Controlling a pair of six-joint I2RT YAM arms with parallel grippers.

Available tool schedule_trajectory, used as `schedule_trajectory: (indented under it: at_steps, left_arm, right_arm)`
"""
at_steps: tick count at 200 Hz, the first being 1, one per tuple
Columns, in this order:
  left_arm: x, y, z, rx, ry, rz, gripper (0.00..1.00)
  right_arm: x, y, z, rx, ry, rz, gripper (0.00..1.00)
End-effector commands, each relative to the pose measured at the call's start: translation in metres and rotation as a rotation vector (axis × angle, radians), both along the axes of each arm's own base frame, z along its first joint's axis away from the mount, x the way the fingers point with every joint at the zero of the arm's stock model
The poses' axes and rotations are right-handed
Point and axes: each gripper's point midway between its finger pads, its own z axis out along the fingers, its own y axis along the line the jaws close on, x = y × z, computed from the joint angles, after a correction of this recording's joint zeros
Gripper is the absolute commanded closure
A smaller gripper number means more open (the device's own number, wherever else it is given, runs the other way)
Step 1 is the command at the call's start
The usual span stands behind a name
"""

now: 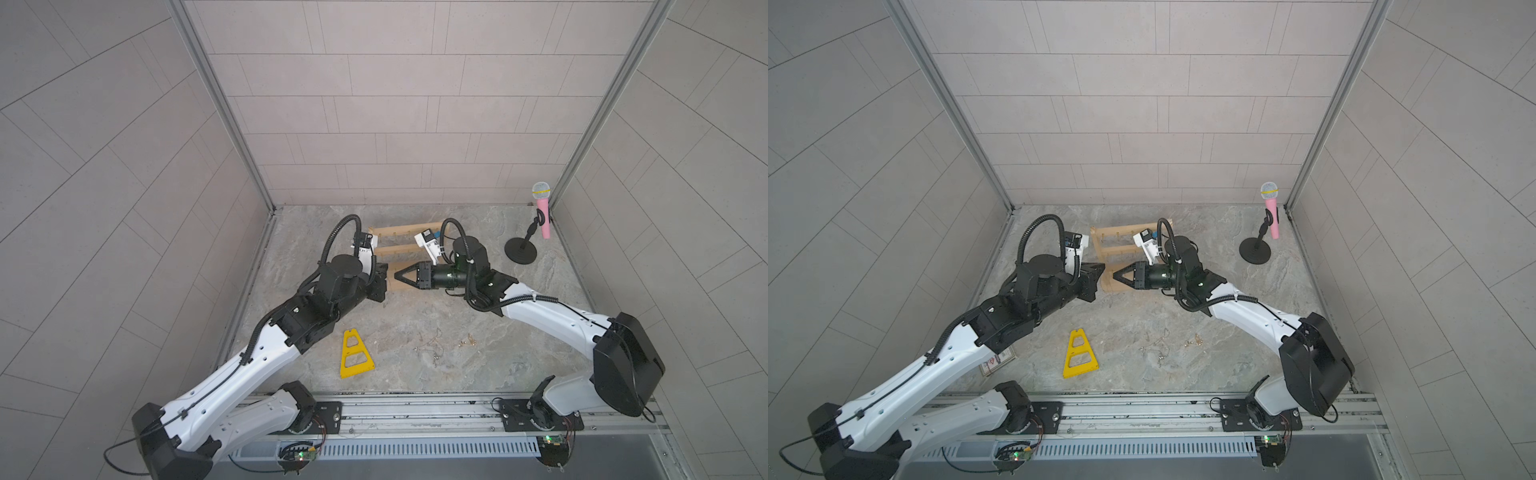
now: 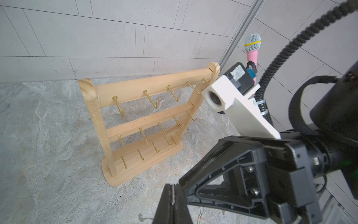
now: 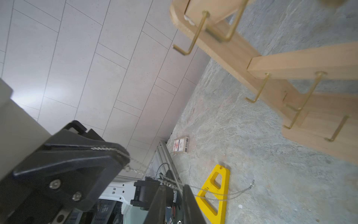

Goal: Hang the necklace on the jewelry display stand
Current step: Pick up the necklace from the center of the board.

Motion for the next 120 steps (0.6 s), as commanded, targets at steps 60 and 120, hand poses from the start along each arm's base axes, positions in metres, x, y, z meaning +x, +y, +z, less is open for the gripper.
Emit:
schedule_trajectory:
  at_steps: [60,120]
  left_arm:
    - [-0.014,-0.002,0.011,0.136,0.011,-0.129,1.0]
    - [-0.016,-0.002,0.017,0.153,0.014,-0.142,1.0]
  right_arm:
    - [-0.008,0.003,0.032,-0.045,-0.252,0.027,0.71]
    - [-0.016,0.014,0.041,-0.011,-0.302,0.064,0.7]
